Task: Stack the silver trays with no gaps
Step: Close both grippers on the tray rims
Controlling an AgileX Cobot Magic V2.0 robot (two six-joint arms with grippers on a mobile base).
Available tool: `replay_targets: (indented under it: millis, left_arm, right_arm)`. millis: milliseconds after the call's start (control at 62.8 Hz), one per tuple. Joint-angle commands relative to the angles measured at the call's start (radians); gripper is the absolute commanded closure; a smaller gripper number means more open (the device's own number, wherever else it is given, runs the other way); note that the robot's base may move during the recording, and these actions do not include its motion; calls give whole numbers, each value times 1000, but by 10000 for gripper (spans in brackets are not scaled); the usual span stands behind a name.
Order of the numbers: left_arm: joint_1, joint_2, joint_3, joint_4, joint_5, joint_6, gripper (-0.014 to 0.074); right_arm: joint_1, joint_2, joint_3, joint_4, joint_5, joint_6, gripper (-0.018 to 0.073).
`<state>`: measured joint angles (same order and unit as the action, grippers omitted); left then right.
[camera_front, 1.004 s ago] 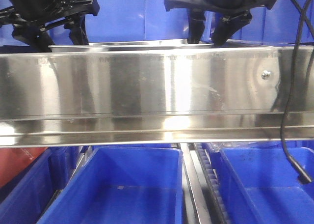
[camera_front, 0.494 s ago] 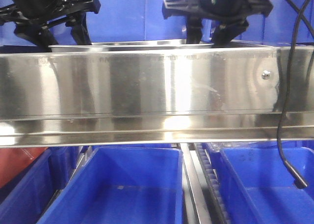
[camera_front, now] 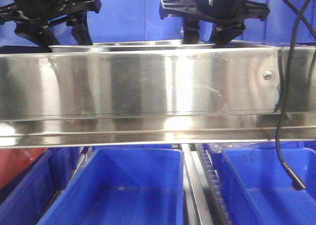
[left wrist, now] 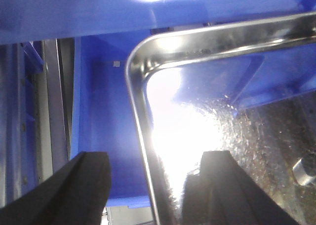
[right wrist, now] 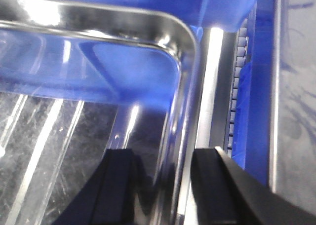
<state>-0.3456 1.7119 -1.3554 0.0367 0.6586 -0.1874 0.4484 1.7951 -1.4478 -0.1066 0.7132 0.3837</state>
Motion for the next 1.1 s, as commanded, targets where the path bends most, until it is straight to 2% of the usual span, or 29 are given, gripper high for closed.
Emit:
replay_targets:
  millis: [0, 239, 414, 573, 765, 1083]
  left_arm:
    - [4, -3, -8, 3, 4, -7, 277]
    - [4, -3, -8, 62, 17, -7, 277]
    - [4, -3, -8, 28, 21, -7, 277]
    - [4, -3, -8, 28, 21, -7, 277]
    - [4, -3, -8, 28, 21, -56, 328]
    - [4, 25, -8, 28, 44, -56, 345]
  right_arm:
    - [-3, -2, -9, -4, -20, -9, 368]
    - [-10, -2, -9, -4, -10, -8, 368]
    - [-10, -2, -9, -4, -7, -8, 368]
    - [-10, -2, -9, -4, -7, -8, 368]
    - [-10, -2, -9, -4, 6, -8, 435]
    - [-10, 9, -9, -4, 34, -8, 405]
